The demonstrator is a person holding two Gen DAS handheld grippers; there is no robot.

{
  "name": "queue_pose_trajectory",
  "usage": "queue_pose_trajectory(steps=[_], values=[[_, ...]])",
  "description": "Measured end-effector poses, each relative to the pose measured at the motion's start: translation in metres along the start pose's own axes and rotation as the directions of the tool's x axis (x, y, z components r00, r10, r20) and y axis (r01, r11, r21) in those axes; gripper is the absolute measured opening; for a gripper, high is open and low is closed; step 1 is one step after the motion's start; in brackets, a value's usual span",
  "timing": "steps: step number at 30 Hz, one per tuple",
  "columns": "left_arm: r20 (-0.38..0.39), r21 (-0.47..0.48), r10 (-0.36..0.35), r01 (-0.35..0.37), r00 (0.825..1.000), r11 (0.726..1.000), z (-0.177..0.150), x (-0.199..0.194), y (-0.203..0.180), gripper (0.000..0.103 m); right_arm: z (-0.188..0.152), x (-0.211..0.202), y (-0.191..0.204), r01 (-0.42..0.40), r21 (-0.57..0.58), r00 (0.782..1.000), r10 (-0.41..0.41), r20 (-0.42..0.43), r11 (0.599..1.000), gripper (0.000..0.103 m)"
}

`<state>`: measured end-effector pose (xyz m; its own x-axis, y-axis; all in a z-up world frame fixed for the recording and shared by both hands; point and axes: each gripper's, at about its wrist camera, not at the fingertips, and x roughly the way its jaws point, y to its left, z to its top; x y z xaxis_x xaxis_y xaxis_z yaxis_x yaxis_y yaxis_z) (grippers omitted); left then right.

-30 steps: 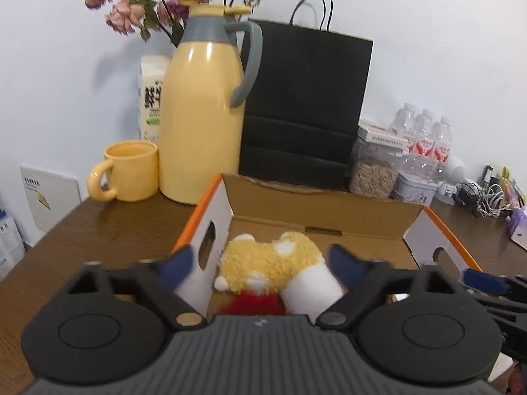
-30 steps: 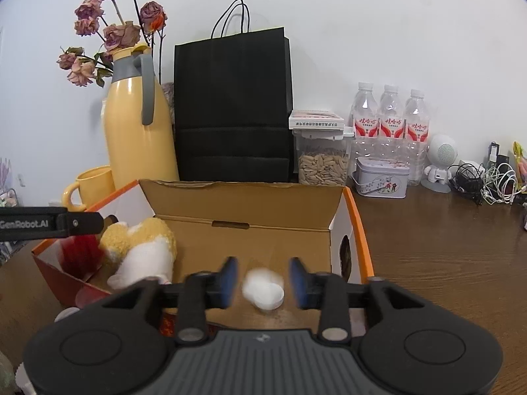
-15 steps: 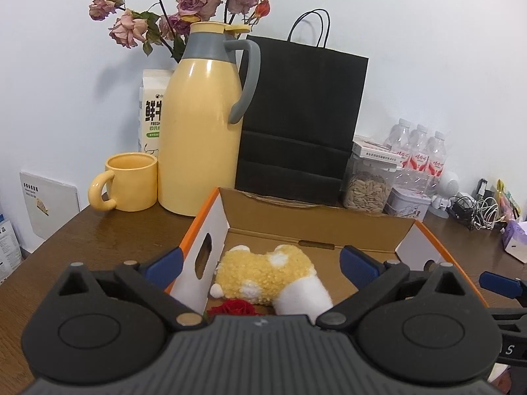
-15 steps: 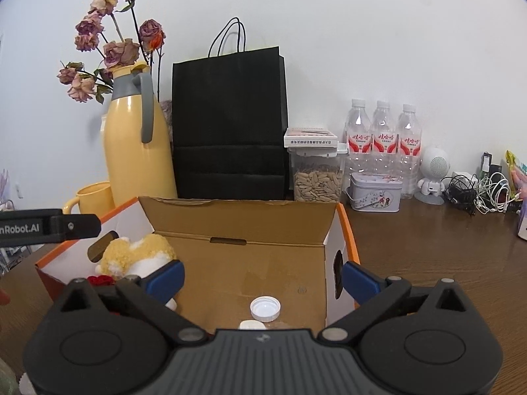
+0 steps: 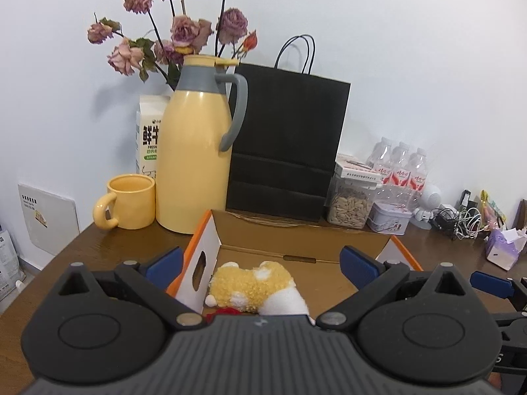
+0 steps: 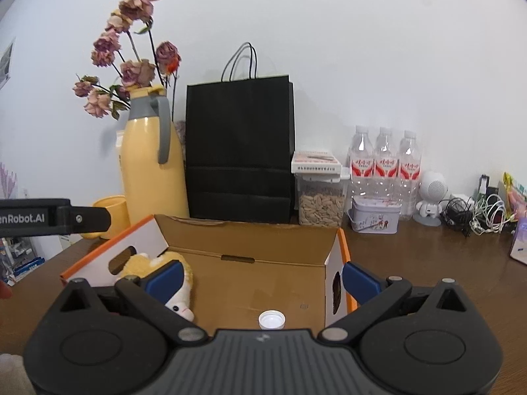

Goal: Organize objects
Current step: 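Grasp the round white lid with holes using the right tool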

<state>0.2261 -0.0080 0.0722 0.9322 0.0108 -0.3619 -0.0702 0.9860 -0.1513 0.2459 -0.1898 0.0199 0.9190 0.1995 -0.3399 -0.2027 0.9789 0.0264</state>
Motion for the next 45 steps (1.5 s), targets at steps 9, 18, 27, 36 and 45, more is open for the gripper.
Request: queue_pose_trajectory(steps=[9, 18, 27, 36, 45], values=[[-0.04, 0.0, -0.014, 0.014, 0.999, 1.0, -0.005, -0.046, 0.012, 0.103, -0.001, -0.053, -0.002, -0.003, -0.025, 1.0, 0.004, 0.016, 1.0, 0.103], [-0.107, 0.018, -0.011, 0.013, 0.994, 1.0, -0.037, -0.083, 0.038, 0.103, -0.045, -0.098, -0.012, -0.003, -0.051, 0.998, 0.0, -0.064, 0.999, 0.103], [-0.173, 0.01, -0.007, 0.008, 0.985, 1.0, -0.076, -0.107, 0.069, 0.103, -0.097, -0.121, -0.025, 0.012, -0.071, 0.983, -0.024, -0.181, 0.997, 0.103], [-0.2, 0.006, 0.007, -0.006, 0.98, 1.0, -0.101, -0.117, 0.082, 0.103, -0.128, -0.119, -0.036, 0.001, -0.056, 0.96, -0.016, -0.279, 0.998, 0.088], [-0.222, -0.008, -0.005, 0.004, 0.975, 1.0, -0.11, -0.116, 0.086, 0.103, -0.129, -0.111, -0.032, -0.06, -0.021, 0.958, 0.052, -0.282, 0.998, 0.053]])
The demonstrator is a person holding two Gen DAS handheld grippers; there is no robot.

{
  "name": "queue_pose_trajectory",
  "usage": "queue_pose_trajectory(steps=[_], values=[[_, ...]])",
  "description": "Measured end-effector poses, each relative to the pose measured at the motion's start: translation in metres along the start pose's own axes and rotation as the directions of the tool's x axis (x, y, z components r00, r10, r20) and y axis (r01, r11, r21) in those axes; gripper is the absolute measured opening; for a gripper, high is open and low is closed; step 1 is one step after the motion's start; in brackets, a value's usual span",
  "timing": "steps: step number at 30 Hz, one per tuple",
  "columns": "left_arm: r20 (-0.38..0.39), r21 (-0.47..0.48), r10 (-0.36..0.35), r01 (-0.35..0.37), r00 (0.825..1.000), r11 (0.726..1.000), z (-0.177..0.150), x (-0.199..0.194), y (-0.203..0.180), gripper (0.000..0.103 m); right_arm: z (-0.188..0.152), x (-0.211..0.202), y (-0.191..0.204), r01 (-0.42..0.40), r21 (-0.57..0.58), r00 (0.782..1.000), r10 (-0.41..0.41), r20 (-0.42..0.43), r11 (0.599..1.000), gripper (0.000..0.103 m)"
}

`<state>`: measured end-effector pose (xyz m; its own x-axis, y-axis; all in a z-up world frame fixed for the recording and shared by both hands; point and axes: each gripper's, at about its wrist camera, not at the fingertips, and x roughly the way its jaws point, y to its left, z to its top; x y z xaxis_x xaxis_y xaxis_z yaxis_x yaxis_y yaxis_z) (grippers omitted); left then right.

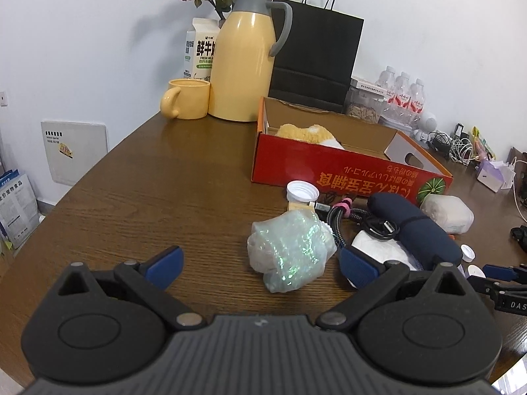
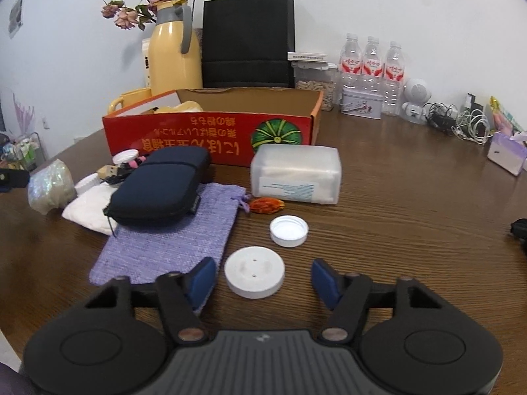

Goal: Organize objects
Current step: 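Grasp the round white lid with holes using the right tool, then grasp the clear sparkly plastic bag with the left tool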

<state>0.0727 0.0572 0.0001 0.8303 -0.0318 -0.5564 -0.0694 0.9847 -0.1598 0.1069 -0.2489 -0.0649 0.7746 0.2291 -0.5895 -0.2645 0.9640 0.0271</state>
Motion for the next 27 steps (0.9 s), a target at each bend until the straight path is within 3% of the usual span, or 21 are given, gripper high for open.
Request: queue_pose_trajectory(steps=[2, 18, 27], values=[[-0.001, -0.004, -0.002, 0.002, 1.0, 1.0, -0.001, 0.0, 0.001, 0.103, 0.0, -0.001, 0.002, -0.023, -0.007, 1.0, 0.023, 0.004, 1.0, 0.039], [-0.029, -0.003, -0.01, 0.01, 1.0, 1.0, 0.0, 0.021, -0.01, 0.103, 0.002, -0.01, 0.003, -0.029, 0.015, 0.997, 0.028, 0.077, 0.999, 0.038], [-0.044, -0.051, 0.005, -0.007, 0.999, 0.999, 0.004, 0.042, -0.014, 0.103, 0.006, -0.013, 0.011, -0.044, 0.008, 0.993, 0.043, 0.11, 0.999, 0.038]])
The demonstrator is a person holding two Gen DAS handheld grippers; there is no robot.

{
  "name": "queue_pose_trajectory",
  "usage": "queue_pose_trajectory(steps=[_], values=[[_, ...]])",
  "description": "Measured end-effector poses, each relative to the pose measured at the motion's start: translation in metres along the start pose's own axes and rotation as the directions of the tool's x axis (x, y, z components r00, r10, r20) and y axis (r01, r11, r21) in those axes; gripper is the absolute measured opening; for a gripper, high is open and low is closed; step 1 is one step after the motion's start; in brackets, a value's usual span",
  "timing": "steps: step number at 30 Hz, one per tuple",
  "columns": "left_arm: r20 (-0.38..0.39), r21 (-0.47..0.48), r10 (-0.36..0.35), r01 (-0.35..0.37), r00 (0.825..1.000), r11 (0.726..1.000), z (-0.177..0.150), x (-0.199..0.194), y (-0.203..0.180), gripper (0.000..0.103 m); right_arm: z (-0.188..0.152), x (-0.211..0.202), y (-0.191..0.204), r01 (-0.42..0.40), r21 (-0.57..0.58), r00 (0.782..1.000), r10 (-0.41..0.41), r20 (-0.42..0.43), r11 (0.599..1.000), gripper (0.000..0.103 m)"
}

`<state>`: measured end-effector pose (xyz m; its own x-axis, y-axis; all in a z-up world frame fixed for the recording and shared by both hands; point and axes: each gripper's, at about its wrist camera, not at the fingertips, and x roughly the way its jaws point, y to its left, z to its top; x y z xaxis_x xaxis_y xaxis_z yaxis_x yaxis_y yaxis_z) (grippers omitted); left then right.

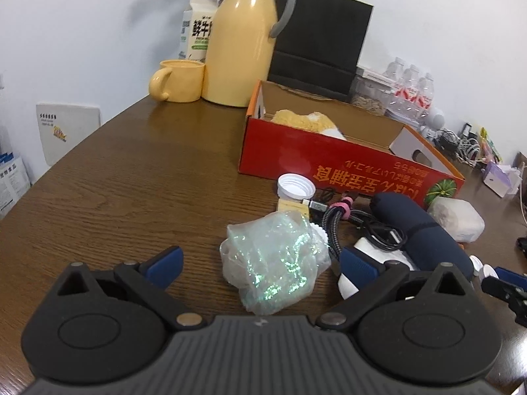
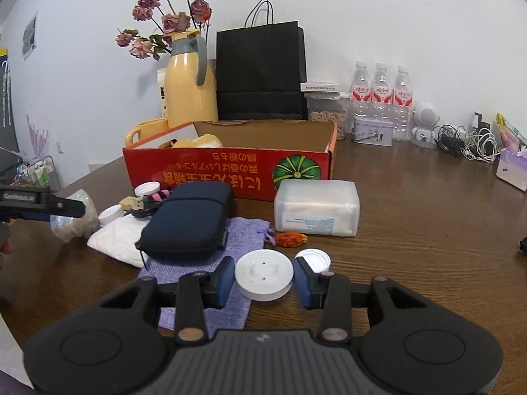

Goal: Organize objects
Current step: 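Grasp the clear sparkly plastic bag with the left tool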

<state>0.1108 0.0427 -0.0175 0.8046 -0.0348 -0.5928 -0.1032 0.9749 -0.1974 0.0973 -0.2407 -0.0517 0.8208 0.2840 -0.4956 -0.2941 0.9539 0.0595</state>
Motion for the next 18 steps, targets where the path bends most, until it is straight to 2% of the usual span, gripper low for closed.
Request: queue_pose_trajectory(steps=[6, 7, 9, 11, 14, 18], values=[[-0.002, -0.041, -0.012, 0.012, 1.0, 0.999, -0.0015, 0.0082, 0.0022, 0.103, 0.0018, 0.0019, 0.0057, -0.015, -0.004, 1.0, 0.015, 0.005, 1.0, 0.038], [-0.005, -0.042, -0.017, 0.016, 1.0, 0.999, -0.0022, 0.0088, 0.0023, 0.1, 0.0021, 0.0023, 0.0062, -0.017, -0.005, 1.0, 0.017, 0.005, 1.0, 0.038], [-0.004, -0.05, -0.033, 0.033, 0.999, 0.998, -0.0035, 0.0087, 0.0033, 0.091, 0.0025, 0.0028, 0.007, -0.019, -0.006, 1.0, 0.019, 0.007, 1.0, 0.038], [-0.004, -0.062, -0.049, 0.048, 0.999, 0.997, -0.0039, 0.0086, 0.0053, 0.072, 0.0026, 0.0029, 0.0077, -0.02, -0.006, 1.0, 0.02, 0.007, 1.0, 0.038], [-0.009, -0.061, -0.073, 0.072, 0.997, 0.996, -0.0062, 0.0081, 0.0073, 0.051, 0.0027, 0.0037, 0.0081, -0.021, -0.007, 1.0, 0.021, 0.006, 1.0, 0.038], [0.017, -0.059, -0.084, 0.085, 0.996, 0.995, -0.0089, 0.0006, 0.0104, 0.045, 0.0027, 0.0042, 0.0089, -0.019, -0.007, 1.0, 0.019, 0.006, 1.0, 0.038]])
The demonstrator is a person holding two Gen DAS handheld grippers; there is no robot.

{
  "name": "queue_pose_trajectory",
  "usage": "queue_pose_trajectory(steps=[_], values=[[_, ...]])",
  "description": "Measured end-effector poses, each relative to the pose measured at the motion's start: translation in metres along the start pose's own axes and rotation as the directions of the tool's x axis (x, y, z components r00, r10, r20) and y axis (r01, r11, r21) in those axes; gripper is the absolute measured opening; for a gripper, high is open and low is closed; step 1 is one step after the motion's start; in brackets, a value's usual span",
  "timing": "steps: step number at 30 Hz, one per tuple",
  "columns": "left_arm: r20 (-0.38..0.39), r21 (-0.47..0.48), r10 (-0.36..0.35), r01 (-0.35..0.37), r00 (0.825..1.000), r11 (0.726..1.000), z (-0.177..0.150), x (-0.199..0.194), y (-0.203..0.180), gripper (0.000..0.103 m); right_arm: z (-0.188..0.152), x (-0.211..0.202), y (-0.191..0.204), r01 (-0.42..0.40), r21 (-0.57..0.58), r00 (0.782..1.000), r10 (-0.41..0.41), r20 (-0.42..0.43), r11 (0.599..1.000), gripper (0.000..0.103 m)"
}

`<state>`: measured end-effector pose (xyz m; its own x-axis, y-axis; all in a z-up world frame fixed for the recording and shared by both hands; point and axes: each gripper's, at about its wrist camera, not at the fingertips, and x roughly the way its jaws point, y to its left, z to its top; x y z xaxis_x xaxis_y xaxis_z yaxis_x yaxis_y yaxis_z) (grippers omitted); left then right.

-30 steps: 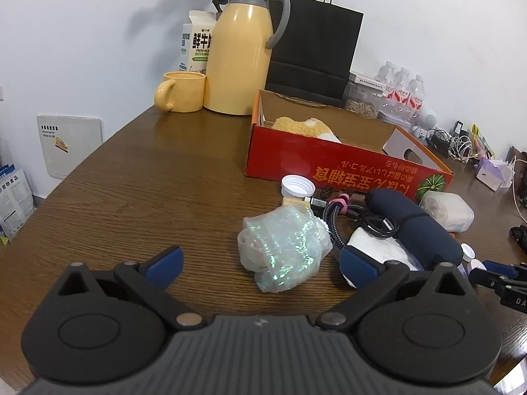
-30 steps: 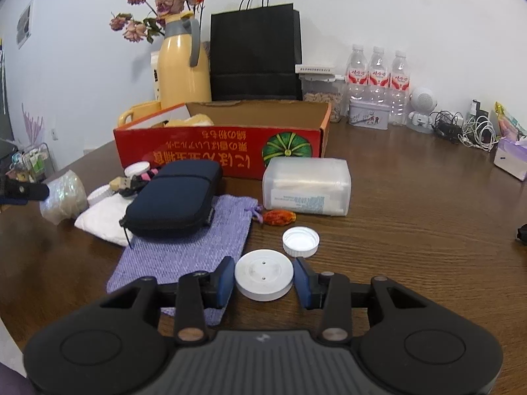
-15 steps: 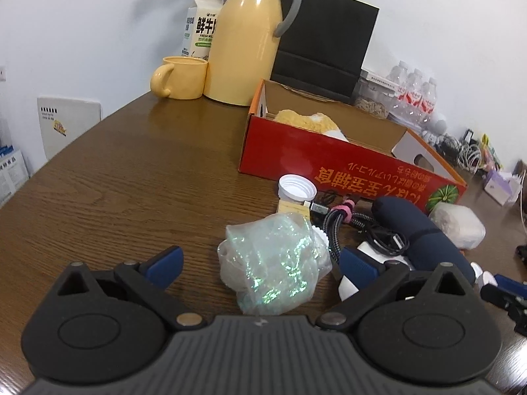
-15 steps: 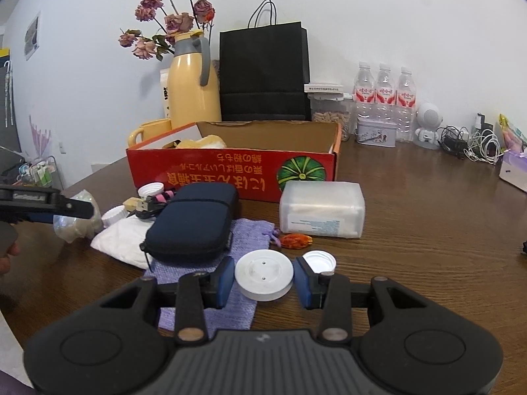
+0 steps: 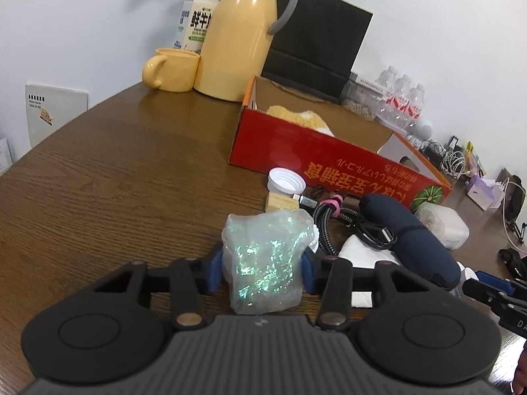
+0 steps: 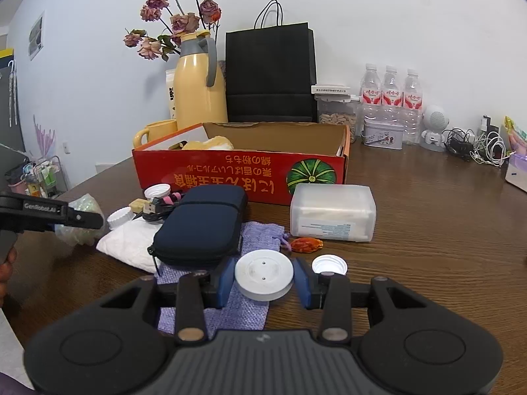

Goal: Organize objects
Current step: 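Grasp the clear sparkly plastic bag with the left tool, then carry the lid and plastic bag into the box and open both tools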

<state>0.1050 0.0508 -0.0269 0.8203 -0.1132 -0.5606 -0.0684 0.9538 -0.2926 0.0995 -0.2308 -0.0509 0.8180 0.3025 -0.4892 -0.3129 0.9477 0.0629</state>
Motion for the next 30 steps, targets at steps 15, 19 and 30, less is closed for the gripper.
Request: queue_pose_trajectory(steps=[15, 19, 30], values=[[0.131, 0.071, -0.032, 0.022, 0.991, 0.997, 0.036, -0.016, -0.023, 0.045, 0.024, 0.004, 0.008, -0.015, -0.026, 0.998, 0.017, 0.069, 1.0, 0.038], [0.17, 0.093, -0.043, 0.028, 0.984, 0.995, 0.056, -0.011, -0.037, 0.045, 0.044, 0.009, 0.013, -0.02, -0.046, 0.994, 0.025, 0.111, 0.999, 0.038], [0.225, 0.126, -0.054, 0.026, 0.973, 0.992, 0.106, 0.028, -0.068, 0.045, 0.11, 0.051, 0.018, -0.003, -0.058, 0.981, 0.014, 0.195, 0.998, 0.038]])
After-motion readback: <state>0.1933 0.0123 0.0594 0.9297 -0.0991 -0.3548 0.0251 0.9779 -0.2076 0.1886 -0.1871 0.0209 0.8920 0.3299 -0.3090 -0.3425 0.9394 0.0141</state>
